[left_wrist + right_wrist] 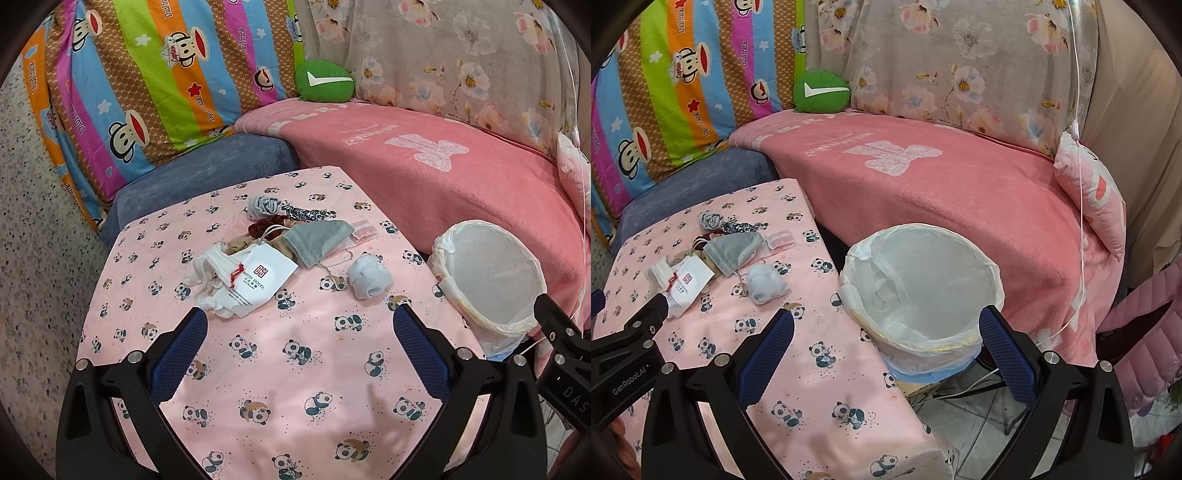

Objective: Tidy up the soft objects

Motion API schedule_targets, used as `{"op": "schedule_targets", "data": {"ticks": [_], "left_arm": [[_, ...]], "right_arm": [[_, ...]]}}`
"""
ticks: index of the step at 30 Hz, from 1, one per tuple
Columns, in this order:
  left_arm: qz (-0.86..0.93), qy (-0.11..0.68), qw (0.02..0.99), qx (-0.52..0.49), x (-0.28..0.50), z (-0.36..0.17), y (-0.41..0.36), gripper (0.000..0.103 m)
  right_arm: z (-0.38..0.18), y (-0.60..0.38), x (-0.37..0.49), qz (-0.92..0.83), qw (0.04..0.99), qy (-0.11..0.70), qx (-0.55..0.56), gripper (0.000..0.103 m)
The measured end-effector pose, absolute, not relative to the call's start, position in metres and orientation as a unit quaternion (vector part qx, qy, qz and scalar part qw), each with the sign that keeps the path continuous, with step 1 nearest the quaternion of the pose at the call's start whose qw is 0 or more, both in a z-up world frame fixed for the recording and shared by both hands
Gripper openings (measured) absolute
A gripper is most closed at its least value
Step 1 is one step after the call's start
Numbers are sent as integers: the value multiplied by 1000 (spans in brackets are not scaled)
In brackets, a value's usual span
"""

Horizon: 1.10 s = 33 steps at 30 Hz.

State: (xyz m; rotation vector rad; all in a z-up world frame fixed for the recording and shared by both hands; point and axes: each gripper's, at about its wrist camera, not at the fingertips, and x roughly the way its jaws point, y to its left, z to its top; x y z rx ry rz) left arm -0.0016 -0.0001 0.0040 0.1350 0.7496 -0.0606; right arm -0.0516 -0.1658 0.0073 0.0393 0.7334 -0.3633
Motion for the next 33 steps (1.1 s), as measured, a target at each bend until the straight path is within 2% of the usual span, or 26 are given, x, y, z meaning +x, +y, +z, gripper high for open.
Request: {"op": "schedule_targets", "data": {"ticks": [33], "left_arm": [[-28,365,929,62,-1,5,2,96]], "right_arm": [[7,-164,-52,-177,917,356,18,98]]}}
